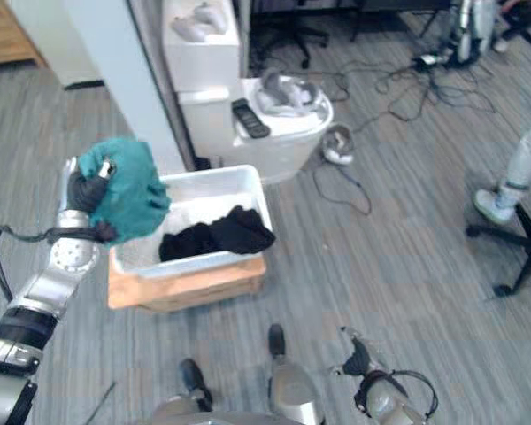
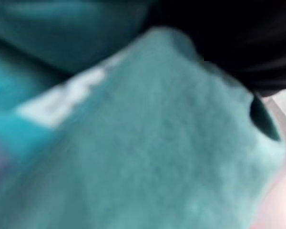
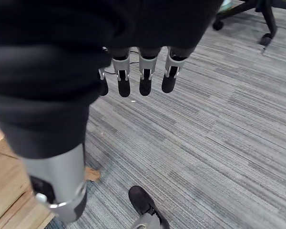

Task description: Tidy up the quilt and then pick up the clothes from the bed and put them into the laundry hamper.

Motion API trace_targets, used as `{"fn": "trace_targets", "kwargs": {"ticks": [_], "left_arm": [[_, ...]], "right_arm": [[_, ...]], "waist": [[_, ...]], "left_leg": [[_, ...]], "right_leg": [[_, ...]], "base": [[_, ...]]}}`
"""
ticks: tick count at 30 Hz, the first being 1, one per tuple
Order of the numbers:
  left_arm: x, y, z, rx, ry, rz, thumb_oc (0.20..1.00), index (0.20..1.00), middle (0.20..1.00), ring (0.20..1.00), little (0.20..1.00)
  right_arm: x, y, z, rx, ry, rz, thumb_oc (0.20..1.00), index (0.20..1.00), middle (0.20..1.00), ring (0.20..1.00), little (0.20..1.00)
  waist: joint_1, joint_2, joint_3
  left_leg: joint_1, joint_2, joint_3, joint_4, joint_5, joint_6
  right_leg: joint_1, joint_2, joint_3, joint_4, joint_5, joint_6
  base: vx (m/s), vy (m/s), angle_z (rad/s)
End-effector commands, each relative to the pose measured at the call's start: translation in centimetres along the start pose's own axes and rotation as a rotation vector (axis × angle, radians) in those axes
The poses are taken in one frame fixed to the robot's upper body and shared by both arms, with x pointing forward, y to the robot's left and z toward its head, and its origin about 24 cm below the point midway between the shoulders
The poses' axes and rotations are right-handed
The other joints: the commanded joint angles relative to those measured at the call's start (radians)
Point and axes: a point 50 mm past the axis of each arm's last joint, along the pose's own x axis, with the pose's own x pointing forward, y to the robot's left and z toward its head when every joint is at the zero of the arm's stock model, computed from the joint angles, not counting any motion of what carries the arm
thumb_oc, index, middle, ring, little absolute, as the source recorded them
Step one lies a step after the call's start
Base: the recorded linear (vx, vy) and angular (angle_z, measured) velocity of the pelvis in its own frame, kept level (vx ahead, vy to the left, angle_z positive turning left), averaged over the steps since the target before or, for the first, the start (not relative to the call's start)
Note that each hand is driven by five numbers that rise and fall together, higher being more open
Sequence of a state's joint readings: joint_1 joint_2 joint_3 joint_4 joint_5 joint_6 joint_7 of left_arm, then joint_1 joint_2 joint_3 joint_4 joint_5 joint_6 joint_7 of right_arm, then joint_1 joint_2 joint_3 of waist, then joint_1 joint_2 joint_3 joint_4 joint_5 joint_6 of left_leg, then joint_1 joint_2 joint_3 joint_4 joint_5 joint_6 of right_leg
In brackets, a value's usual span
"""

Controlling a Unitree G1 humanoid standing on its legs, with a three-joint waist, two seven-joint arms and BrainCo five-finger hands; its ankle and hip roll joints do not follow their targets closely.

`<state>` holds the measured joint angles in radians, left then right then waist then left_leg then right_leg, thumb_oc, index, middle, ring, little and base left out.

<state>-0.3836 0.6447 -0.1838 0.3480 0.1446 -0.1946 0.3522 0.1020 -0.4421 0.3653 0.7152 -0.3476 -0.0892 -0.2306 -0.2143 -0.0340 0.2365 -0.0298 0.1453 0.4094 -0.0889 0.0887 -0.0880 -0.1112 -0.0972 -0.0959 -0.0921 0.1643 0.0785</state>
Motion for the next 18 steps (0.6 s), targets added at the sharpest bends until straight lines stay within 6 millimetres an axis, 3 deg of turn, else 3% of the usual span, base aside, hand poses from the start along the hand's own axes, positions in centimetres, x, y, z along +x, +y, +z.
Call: {"fn": "trace_targets", "kwargs": {"ticks": [1, 7, 8, 9, 11, 12, 14, 15, 18], "left_arm": [[4.2, 0.3, 3.1, 0.060, -0.109, 0.038, 0.200, 0.200, 0.200, 0.200, 0.200], [5.0, -2.7, 2.3, 0.102, -0.029, -0.072, 0.200, 0.200, 0.200, 0.200, 0.200], [4.8, -3.3, 2.2, 0.084, -0.016, -0.091, 0.551, 0.551, 0.551, 0.551, 0.551], [4.7, -3.7, 2.0, 0.076, -0.002, -0.100, 1.000, 1.000, 1.000, 1.000, 1.000], [4.3, -4.3, 1.4, 0.055, 0.038, -0.108, 1.000, 1.000, 1.000, 1.000, 1.000], [3.4, -4.5, 0.6, -0.039, 0.091, -0.084, 1.000, 1.000, 1.000, 1.000, 1.000], [3.4, -4.5, 0.6, -0.040, 0.092, -0.084, 1.000, 1.000, 1.000, 1.000, 1.000], [2.2, -3.5, -0.1, -0.195, 0.116, -0.015, 1.000, 1.000, 1.000, 1.000, 1.000], [1.5, -2.0, -0.8, -0.259, 0.111, 0.034, 1.000, 1.000, 1.000, 1.000, 1.000]], "right_arm": [[2.0, -3.4, 3.6, -0.003, -0.143, -0.090, 1.000, 1.000, 1.000, 1.000, 1.000], [2.9, -4.1, 7.5, -0.022, -0.277, -0.117, 1.000, 1.000, 1.000, 1.000, 1.000], [3.0, -4.2, 7.8, -0.018, -0.284, -0.121, 1.000, 1.000, 1.000, 1.000, 1.000], [3.1, -4.0, 7.9, -0.011, -0.284, -0.119, 1.000, 1.000, 1.000, 1.000, 1.000], [3.1, -3.6, 7.7, 0.001, -0.264, -0.111, 1.000, 1.000, 1.000, 1.000, 1.000], [2.9, -2.9, 6.4, 0.022, -0.211, -0.098, 1.000, 1.000, 1.000, 1.000, 1.000], [2.9, -2.9, 6.4, 0.021, -0.211, -0.097, 1.000, 1.000, 1.000, 1.000, 1.000], [2.5, -2.2, 4.4, 0.056, -0.129, -0.082, 1.000, 1.000, 1.000, 1.000, 1.000], [2.1, -1.5, 2.9, 0.091, -0.067, -0.062, 1.000, 1.000, 1.000, 1.000, 1.000]], "waist": [[-0.019, 0.047, 0.053], [-0.069, 0.063, 0.110], [-0.071, 0.065, 0.115], [-0.074, 0.066, 0.116], [-0.076, 0.067, 0.116], [-0.072, 0.069, 0.104], [-0.073, 0.069, 0.104], [-0.061, 0.074, 0.080], [-0.049, 0.074, 0.059]], "left_leg": [[0.044, 0.042, 0.012, 0.002, -0.063, -0.062], [-0.014, 0.042, 0.069, 0.002, -0.044, -0.064], [-0.016, 0.043, 0.078, 0.002, -0.042, -0.065], [-0.015, 0.044, 0.082, 0.002, -0.042, -0.065], [-0.006, 0.047, 0.087, 0.002, -0.042, -0.067], [0.010, 0.054, 0.086, 0.002, -0.043, -0.069], [0.010, 0.054, 0.085, 0.002, -0.043, -0.070], [0.030, 0.060, 0.075, 0.002, -0.043, -0.072], [0.044, 0.065, 0.066, 0.002, -0.043, -0.074]], "right_leg": [[-0.017, -0.072, 0.022, 0.005, -0.096, 0.113], [-0.118, -0.063, 0.081, 0.005, -0.059, 0.121], [-0.125, -0.062, 0.085, 0.005, -0.056, 0.122], [-0.127, -0.061, 0.089, 0.005, -0.055, 0.121], [-0.123, -0.057, 0.093, 0.005, -0.056, 0.117], [-0.107, -0.056, 0.087, 0.005, -0.063, 0.110], [-0.107, -0.055, 0.087, 0.005, -0.064, 0.110], [-0.079, -0.051, 0.075, 0.005, -0.077, 0.100], [-0.053, -0.049, 0.065, 0.005, -0.086, 0.094]], "base": [[-0.13, 0.006, -0.22], [-0.10, 0.023, -0.39], [-0.03, 0.005, -0.38], [-0.01, 0.000, -0.30], [0.02, -0.036, -0.22], [0.03, -0.050, -0.12], [0.04, -0.036, -0.05], [0.05, -0.032, 0.01], [0.08, -0.038, 0.09]]}}
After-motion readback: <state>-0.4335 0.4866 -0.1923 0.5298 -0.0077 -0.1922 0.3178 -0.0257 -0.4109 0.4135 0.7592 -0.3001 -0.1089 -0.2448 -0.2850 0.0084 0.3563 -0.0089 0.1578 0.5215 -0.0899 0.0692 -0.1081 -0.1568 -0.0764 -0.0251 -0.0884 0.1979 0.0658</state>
